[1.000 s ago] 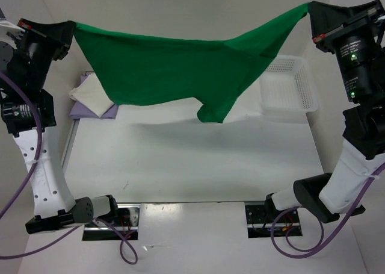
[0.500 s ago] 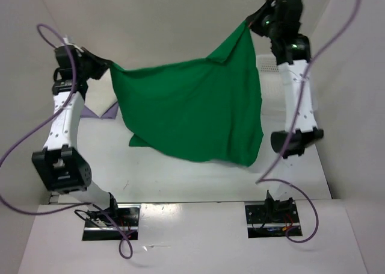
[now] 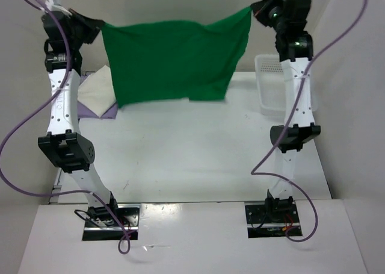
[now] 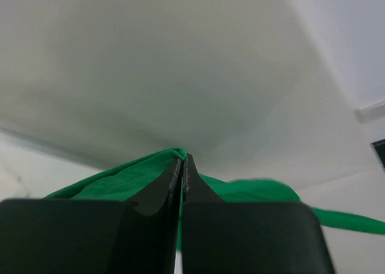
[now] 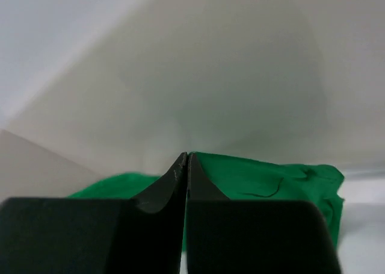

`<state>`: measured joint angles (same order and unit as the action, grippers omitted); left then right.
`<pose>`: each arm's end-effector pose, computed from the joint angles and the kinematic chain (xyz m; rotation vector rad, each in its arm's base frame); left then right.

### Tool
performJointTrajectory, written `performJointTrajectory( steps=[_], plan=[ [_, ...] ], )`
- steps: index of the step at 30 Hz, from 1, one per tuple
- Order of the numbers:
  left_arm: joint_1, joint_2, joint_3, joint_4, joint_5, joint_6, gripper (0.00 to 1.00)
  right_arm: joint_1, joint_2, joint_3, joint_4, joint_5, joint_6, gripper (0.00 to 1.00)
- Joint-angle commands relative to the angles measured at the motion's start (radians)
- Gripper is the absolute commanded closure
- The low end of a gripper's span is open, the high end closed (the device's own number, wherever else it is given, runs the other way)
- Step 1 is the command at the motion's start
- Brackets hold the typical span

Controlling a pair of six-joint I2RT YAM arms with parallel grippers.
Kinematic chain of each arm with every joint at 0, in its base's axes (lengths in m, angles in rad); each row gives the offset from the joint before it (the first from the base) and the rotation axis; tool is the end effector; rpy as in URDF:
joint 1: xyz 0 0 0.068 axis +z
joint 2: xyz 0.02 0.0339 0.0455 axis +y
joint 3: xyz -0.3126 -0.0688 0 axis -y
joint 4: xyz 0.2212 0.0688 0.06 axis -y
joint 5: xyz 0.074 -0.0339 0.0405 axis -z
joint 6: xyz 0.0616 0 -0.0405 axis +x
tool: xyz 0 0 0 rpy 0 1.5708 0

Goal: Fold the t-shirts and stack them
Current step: Flatten out the tshirt

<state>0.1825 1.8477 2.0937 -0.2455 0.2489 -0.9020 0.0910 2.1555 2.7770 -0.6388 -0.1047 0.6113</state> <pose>0.4346 0.0648 0.5263 -0.6579 1.4821 -0.7551 0.4701 0.0494 0.5494 0.3364 1.5885 0.6280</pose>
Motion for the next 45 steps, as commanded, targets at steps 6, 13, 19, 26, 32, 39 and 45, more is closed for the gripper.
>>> performJointTrajectory(
  steps=[6,13,19,26,32,39,45],
  plan=[
    [0.058,-0.088,-0.030,0.116,0.027,-0.012,1.00,-0.034,-0.233,-0.014,0.108,-0.038,0.005,1.00],
    [0.058,-0.261,-0.591,0.295,0.069,-0.012,1.00,-0.043,-0.521,-0.902,0.229,-0.015,-0.085,1.00],
    [0.037,-0.376,-0.995,0.348,0.069,0.035,1.00,-0.080,-0.693,-1.474,0.274,-0.003,-0.085,1.00],
    [0.026,-0.468,-1.211,0.261,0.012,0.132,1.00,-0.100,-0.876,-1.856,0.177,-0.070,-0.030,1.00],
    [0.026,-0.596,-1.362,0.102,0.001,0.164,1.00,-0.100,-1.063,-1.939,0.025,-0.186,0.047,1.00],
    [0.063,-0.837,-1.425,-0.129,0.003,0.173,1.00,-0.021,-1.250,-1.999,-0.191,-0.182,0.134,1.00],
    [0.063,-0.837,-1.446,-0.135,0.049,0.140,1.00,-0.020,-1.286,-1.955,-0.223,-0.113,0.136,1.00]
  ],
)
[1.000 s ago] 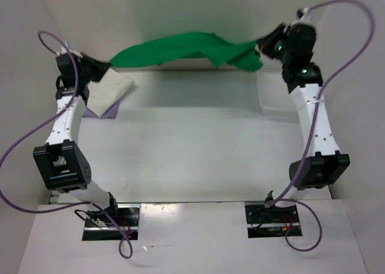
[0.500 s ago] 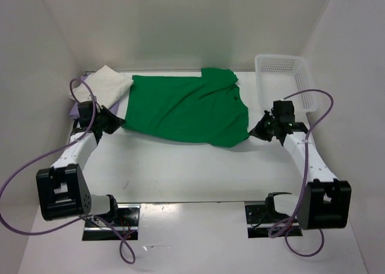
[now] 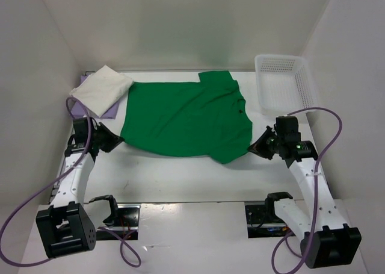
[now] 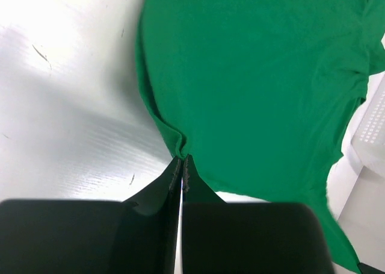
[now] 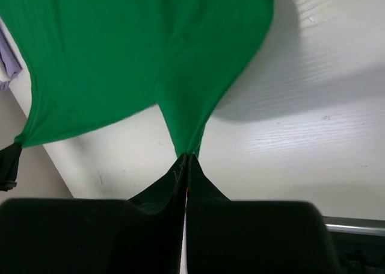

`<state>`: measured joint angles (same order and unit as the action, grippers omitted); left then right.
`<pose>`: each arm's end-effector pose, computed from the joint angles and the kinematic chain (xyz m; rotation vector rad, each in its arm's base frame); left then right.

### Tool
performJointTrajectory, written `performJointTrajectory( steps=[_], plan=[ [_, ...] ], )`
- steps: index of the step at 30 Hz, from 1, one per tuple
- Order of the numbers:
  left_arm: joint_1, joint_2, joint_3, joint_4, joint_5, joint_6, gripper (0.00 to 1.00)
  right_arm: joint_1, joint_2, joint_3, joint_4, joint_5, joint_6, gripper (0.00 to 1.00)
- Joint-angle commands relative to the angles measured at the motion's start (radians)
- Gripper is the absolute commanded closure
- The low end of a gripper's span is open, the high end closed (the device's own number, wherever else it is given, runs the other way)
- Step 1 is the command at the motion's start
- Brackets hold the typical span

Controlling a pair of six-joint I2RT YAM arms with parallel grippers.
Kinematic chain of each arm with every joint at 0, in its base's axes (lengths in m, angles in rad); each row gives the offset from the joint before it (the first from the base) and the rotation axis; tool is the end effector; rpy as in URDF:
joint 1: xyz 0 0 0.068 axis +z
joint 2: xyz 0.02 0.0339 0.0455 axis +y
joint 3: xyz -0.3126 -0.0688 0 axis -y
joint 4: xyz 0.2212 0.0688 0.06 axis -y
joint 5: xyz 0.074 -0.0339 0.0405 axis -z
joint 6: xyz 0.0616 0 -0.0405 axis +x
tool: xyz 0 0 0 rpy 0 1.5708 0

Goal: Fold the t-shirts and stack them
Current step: Flatten out the tshirt, then fold the flattened tshirt in 1/3 of the way

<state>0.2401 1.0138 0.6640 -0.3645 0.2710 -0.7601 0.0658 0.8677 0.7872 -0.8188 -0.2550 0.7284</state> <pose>0.1825 0.0277 0.2721 -0.9845 2.1023 -0.5772 0.1250 0.0238 0.2894 0.7197 2.4420 0.6439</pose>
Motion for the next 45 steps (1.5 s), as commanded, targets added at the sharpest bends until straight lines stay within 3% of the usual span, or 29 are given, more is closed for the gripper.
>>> performJointTrajectory(
  steps=[1,7,15,33,42,45],
  plan=[
    [0.014,0.012,-0.017,-0.001,0.027,-0.014,1.00,0.005,0.017,0.035,-0.004,0.037,0.019,1.00],
    [0.015,0.172,0.049,0.131,-0.007,-0.035,1.00,-0.015,0.201,0.069,0.180,0.079,0.000,1.00],
    [0.015,0.397,0.160,0.236,-0.030,-0.056,1.00,-0.015,0.569,0.286,0.337,0.167,-0.076,1.00],
    [-0.016,0.704,0.345,0.315,-0.068,-0.065,1.00,-0.046,0.994,0.740,0.366,0.240,-0.136,1.00],
    [-0.025,0.792,0.391,0.337,-0.078,-0.074,1.00,-0.046,1.128,0.852,0.366,0.252,-0.136,1.00],
    [-0.025,0.792,0.391,0.357,-0.078,-0.085,0.87,-0.046,1.149,0.863,0.376,0.263,-0.136,1.00]
  ],
)
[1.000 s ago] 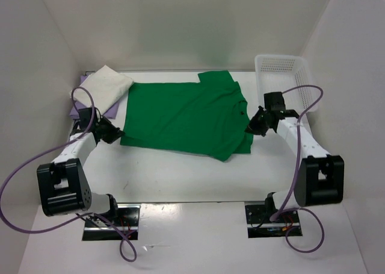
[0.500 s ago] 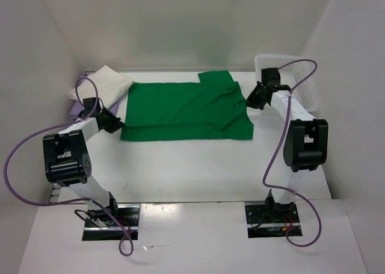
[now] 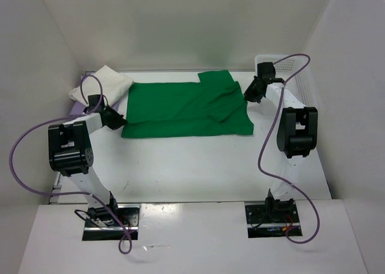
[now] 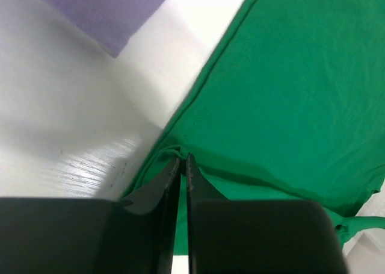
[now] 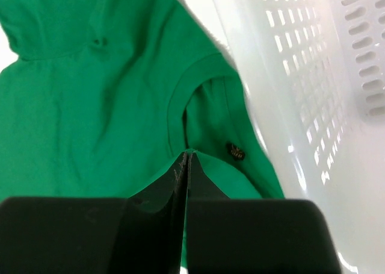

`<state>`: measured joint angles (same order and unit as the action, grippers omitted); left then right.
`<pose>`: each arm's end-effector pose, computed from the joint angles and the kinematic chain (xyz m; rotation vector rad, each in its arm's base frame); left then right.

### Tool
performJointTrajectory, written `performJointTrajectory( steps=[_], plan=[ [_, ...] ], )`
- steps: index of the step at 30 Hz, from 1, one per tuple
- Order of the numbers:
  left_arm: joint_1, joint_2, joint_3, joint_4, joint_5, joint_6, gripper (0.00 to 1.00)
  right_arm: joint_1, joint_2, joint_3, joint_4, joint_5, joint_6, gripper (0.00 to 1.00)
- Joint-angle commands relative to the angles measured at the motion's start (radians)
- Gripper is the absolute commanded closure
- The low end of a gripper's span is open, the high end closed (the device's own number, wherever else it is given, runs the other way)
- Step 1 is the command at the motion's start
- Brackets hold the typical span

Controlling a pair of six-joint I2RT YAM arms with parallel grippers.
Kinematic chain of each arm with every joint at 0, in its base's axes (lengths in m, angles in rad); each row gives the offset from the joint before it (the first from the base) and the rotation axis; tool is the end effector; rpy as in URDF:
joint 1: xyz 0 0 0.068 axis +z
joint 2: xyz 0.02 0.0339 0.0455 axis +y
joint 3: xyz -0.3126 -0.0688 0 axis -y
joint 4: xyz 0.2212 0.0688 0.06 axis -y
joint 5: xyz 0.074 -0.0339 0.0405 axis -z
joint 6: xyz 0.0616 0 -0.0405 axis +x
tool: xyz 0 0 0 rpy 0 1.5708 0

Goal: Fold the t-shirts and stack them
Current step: Fold the flattened tshirt in 1/3 of the way

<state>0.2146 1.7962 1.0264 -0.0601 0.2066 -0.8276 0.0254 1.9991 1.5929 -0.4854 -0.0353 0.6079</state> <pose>0.3750 0.0688 0.2082 -1.1313 2.1684 -0.5279 0.4617 0.0139 0.2601 0.6997 2.3881 0.3155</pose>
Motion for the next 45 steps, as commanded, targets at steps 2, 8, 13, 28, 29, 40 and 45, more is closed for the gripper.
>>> performJointTrajectory(
  steps=[2,8,13,28,29,40,45],
  plan=[
    [0.000,-0.001,0.029,0.062,-0.013,-0.018,0.76,-0.005,0.027,0.067,0.056,0.043,-0.005,1.00],
    [0.000,-0.128,0.009,0.071,-0.033,-0.007,0.42,-0.005,0.004,0.104,0.056,0.029,0.004,0.75],
    [0.000,-0.386,-0.106,0.025,-0.047,0.008,0.43,-0.005,-0.111,0.055,0.056,-0.018,-0.005,0.62],
    [0.000,-0.241,-0.312,0.082,0.024,-0.074,0.68,-0.025,-0.565,-0.589,0.130,-0.069,-0.020,0.87],
    [0.000,-0.232,-0.312,0.095,0.014,-0.074,0.66,-0.041,-0.575,-0.622,0.140,-0.081,-0.020,0.79],
    [0.000,-0.182,-0.312,0.141,-0.015,-0.099,0.92,-0.070,-0.429,-0.671,0.177,-0.071,0.041,0.58],
    [0.000,-0.182,-0.302,0.131,0.008,-0.076,1.00,-0.081,-0.335,-0.671,0.202,-0.081,0.062,0.58]
  ],
)
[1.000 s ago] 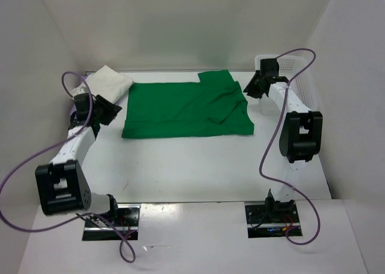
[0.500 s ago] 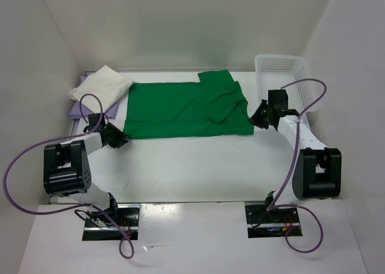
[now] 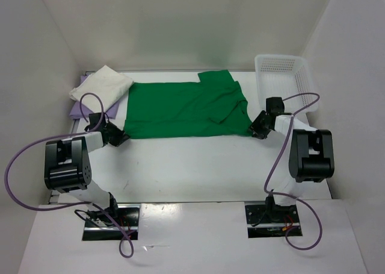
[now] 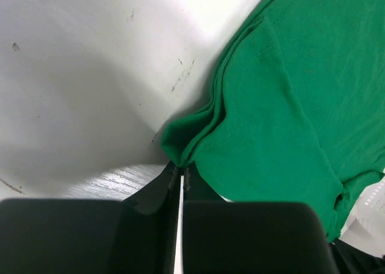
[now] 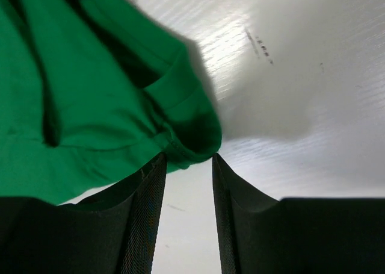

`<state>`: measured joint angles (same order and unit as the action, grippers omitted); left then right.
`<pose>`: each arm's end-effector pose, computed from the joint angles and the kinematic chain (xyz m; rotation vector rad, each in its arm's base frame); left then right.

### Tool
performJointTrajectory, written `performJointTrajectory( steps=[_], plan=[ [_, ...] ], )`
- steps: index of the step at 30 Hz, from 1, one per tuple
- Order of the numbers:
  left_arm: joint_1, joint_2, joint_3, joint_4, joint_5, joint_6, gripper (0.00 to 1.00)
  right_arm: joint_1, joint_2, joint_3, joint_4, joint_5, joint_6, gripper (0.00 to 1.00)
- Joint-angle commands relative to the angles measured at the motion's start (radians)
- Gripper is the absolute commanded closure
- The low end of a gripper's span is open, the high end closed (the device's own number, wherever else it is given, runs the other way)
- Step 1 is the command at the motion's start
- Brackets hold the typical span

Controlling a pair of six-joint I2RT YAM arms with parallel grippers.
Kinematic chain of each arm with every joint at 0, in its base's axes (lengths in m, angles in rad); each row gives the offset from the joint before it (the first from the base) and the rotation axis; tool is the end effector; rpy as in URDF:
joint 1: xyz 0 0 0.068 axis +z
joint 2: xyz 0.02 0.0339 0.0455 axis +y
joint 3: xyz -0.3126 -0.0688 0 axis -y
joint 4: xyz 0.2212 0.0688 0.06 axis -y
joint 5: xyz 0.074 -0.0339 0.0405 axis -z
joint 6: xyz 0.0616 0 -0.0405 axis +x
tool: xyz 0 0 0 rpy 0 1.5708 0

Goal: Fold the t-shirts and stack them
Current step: Fold the flattened tshirt in 1/3 of the way

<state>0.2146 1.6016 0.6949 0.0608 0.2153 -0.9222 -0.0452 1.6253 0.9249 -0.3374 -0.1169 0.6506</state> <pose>0.2981 0.0515 0.1883 -1.2456 2.1385 -0.5755 0.3135 -0.0070 0.2125 0.8616 2.4998 0.3628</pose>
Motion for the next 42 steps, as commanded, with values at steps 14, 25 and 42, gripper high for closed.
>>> performJointTrajectory(
  steps=[14,25,42],
  plan=[
    [0.025,0.012,0.048,-0.071,-0.001,0.091,1.00,-0.019,0.036,0.025,0.067,0.115,0.077,0.92],
    [0.068,-0.185,0.012,-0.259,-0.037,0.184,1.00,-0.065,-0.226,-0.165,-0.090,0.023,0.078,0.91],
    [0.086,-0.517,-0.100,-0.515,0.079,0.043,0.16,-0.104,-0.576,-0.222,-0.301,-0.131,0.182,0.44]
  ],
)
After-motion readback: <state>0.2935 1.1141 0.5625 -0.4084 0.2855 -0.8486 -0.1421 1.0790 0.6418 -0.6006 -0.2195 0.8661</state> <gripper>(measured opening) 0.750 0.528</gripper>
